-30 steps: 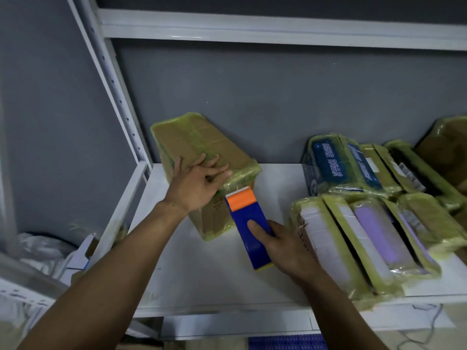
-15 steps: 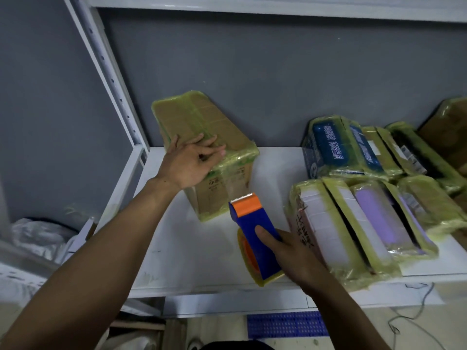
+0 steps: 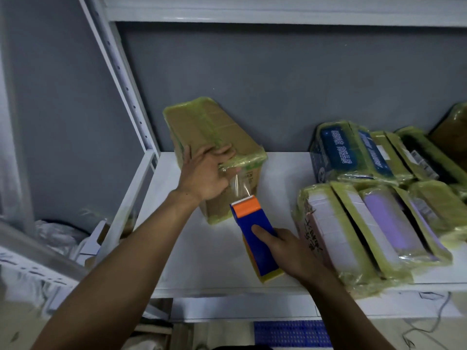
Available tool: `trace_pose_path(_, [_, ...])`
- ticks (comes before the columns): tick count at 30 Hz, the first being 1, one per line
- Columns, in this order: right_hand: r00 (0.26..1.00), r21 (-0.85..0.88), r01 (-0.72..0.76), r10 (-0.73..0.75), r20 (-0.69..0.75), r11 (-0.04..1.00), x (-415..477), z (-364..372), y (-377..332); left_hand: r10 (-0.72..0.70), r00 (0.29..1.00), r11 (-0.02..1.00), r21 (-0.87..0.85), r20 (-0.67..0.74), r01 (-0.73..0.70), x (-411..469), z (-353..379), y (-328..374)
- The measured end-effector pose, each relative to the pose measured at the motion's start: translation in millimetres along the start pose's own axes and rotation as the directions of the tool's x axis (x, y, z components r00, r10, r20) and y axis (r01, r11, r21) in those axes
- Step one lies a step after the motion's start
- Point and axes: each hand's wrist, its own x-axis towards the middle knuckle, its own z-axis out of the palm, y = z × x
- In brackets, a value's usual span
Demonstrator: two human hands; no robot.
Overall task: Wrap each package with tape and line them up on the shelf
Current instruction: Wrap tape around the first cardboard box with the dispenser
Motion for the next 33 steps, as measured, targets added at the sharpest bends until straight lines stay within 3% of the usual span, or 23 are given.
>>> trace_pose_path(9, [0.999,-0.021,-0.031,0.03,-0.038,0.999,22.8,1.3,-7.0,-0.018,0.997,1.0,0.018,-0.08,0.019,-4.8,5.9,2.4])
trace_pose_path(16, [0.994,0.044,0.062,-0.057,-0.096,0.997,26.4,6.5,-3.3,0.007,0.985,0.995,0.095,-0.174,0.009,-4.9,13.6,5.9])
trace_pose_path(25, [0.991,0.068,0.053,-0.045,-0.124,0.996,47.0,10.8,-7.6,-0.008,0.995,0.997,0.077,-0.098,0.016,-4.5,8.4,0.5])
trace_pose_path(33, [0.99,0.084,0.06,-0.048,-0.133,0.995,47.7,16.2,-0.7,-0.051,0.986,0.993,0.097,-0.157,0.067,-4.8,14.1,6.2])
